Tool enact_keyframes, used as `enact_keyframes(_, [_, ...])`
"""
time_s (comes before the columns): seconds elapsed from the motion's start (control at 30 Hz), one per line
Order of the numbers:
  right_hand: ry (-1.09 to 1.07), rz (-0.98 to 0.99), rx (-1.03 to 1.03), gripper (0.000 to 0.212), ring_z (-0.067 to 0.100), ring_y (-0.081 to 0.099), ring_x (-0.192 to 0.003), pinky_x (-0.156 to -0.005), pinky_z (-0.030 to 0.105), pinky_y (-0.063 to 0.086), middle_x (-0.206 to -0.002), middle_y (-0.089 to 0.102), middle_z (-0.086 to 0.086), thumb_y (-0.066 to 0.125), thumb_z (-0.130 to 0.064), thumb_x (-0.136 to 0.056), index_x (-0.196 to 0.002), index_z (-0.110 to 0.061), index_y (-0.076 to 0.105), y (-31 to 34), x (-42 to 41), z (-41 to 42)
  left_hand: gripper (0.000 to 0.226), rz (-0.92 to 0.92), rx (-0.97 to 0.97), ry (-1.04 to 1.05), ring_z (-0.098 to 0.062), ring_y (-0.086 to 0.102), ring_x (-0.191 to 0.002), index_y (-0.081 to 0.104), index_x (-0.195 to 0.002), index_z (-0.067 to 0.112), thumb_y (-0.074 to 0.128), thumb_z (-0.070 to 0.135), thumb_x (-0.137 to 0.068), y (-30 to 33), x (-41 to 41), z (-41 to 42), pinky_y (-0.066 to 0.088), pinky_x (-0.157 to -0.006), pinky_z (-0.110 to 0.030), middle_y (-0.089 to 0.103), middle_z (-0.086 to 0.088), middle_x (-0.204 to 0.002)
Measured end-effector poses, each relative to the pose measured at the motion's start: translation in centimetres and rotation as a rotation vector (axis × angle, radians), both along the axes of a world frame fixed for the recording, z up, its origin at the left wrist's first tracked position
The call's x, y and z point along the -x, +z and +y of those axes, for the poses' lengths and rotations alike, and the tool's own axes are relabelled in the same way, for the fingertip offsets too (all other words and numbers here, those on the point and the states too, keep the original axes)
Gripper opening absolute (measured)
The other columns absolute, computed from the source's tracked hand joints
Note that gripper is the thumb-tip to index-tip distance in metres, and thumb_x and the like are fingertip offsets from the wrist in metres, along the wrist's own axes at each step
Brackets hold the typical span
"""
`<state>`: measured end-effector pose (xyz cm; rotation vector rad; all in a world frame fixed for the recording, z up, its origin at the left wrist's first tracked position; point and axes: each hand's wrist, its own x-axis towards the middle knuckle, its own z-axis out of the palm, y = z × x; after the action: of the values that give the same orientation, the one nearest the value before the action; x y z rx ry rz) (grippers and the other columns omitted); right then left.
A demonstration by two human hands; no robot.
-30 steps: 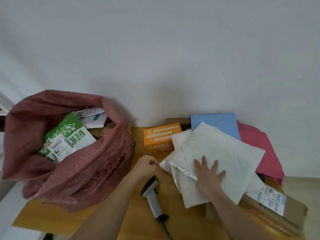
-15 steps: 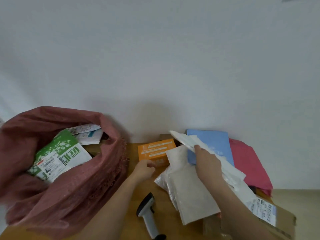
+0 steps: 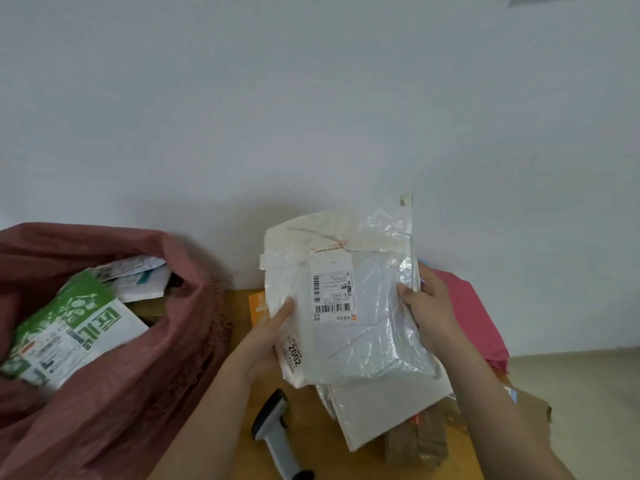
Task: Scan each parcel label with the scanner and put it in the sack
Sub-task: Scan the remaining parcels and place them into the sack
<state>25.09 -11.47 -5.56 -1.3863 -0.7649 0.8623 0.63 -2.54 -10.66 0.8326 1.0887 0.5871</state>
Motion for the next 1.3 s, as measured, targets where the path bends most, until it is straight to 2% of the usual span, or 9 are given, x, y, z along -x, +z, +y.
enact_keyframes(0.23, [0.098,-0.113,0.075,0.041,0.012,0.067,-0.091,-0.08,0.031,0.054,-0.1,0.07,-0.005,0.051,0.003,-0.09,-0.11,-0.03,0.064,-3.2,1.9,1.3,0.047,0.039,-0.121,-0.036,-0.033,0.068,-0.106,0.059,-0.127,0.01,0.073,0.012,-0.083,0.6,2.9,-1.7,0.05,-0.096,-0.056,0.07,-0.012,-0.116])
enact_keyframes(0.37, [0.198,-0.277,0.153,0.03,0.014,0.063,-0.08,-0.065,0.02,0.046,-0.09,0.069,-0.003,0.051,-0.006,-0.092,-0.102,-0.032,0.062,-4.6,3.6,2.6,0.036,0.188,-0.236,0.284,-0.037,0.067,-0.101,0.055,-0.125,0.005,0.065,0.008,-0.09,0.8,4.6,-2.3,0.053,-0.091,-0.056,0.068,-0.017,-0.115])
enact_keyframes(0.47, [0.294,-0.312,0.278,0.028,0.017,0.062,-0.086,-0.063,0.018,0.046,-0.106,0.067,0.006,0.055,-0.014,-0.094,-0.121,-0.023,0.058,-6.0,5.4,3.7,0.03,0.319,-0.337,0.435,-0.035,0.066,-0.102,0.055,-0.122,0.003,0.062,0.008,-0.093,1.1,6.7,-2.7,0.054,-0.089,-0.055,0.067,-0.017,-0.112])
enact_keyframes(0.6, [0.46,-0.321,0.472,0.039,0.021,0.06,-0.1,-0.087,0.028,0.051,-0.12,0.062,0.012,0.053,-0.013,-0.095,-0.134,-0.011,0.051,-8.3,9.5,4.4,0.022,0.392,-0.407,0.601,-0.035,0.068,-0.097,0.06,-0.115,0.004,0.06,0.011,-0.094,1.8,9.6,-3.3,0.056,-0.084,-0.052,0.07,-0.016,-0.104])
enact_keyframes(0.7, [0.637,-0.412,0.525,0.033,0.018,0.059,-0.088,-0.082,0.023,0.048,-0.11,0.064,0.02,0.049,-0.007,-0.094,-0.123,0.006,0.058,-10.4,12.9,4.0,0.015,0.436,-0.402,0.713,-0.035,0.068,-0.093,0.062,-0.107,0.002,0.059,0.01,-0.095,1.9,11.7,-3.5,0.057,-0.081,-0.05,0.07,-0.017,-0.098])
enact_keyframes(0.87, [0.959,-0.47,0.685,0.041,0.02,0.047,-0.128,-0.097,0.025,0.041,-0.143,0.049,0.007,0.051,-0.016,-0.097,-0.138,-0.012,0.052,-15.1,17.6,3.2,0.011,0.496,-0.384,0.78,-0.029,0.069,-0.085,0.06,-0.087,0.016,0.059,0.006,-0.094,2.0,14.0,-3.4,0.056,-0.063,-0.034,0.069,-0.01,-0.088])
enact_keyframes(1.0, [1.167,-0.566,0.834,0.039,0.021,0.044,-0.131,-0.107,0.028,0.038,-0.147,0.044,0.003,0.046,-0.024,-0.101,-0.14,-0.017,0.05,-18.6,20.3,2.7,0.015,0.497,-0.335,0.819,-0.033,0.068,-0.09,0.058,-0.082,0.016,0.059,0.006,-0.093,1.6,15.0,-3.4,0.058,-0.078,-0.047,0.069,-0.015,-0.093])
enact_keyframes(1.13, [1.313,-0.677,0.946,0.045,0.023,0.035,-0.14,-0.111,0.03,0.033,-0.157,0.029,0.005,0.037,-0.026,-0.104,-0.15,-0.022,0.034,-21.8,21.4,1.5,0.008,0.453,-0.274,0.858,-0.032,0.067,-0.095,0.059,-0.102,0.007,0.059,0.007,-0.094,1.2,16.0,-3.5,0.057,-0.084,-0.046,0.068,-0.016,-0.102])
enact_keyframes(1.3, [1.183,-0.734,0.934,0.051,0.028,0.018,-0.147,-0.115,0.032,0.027,-0.161,0.007,0.011,0.044,-0.036,-0.1,-0.15,-0.031,0.033,-23.6,21.7,0.1,0.025,0.414,-0.22,0.875,-0.033,0.067,-0.098,0.055,-0.116,-0.001,0.06,0.009,-0.094,0.9,16.8,-3.3,0.056,-0.086,-0.05,0.067,-0.018,-0.108])
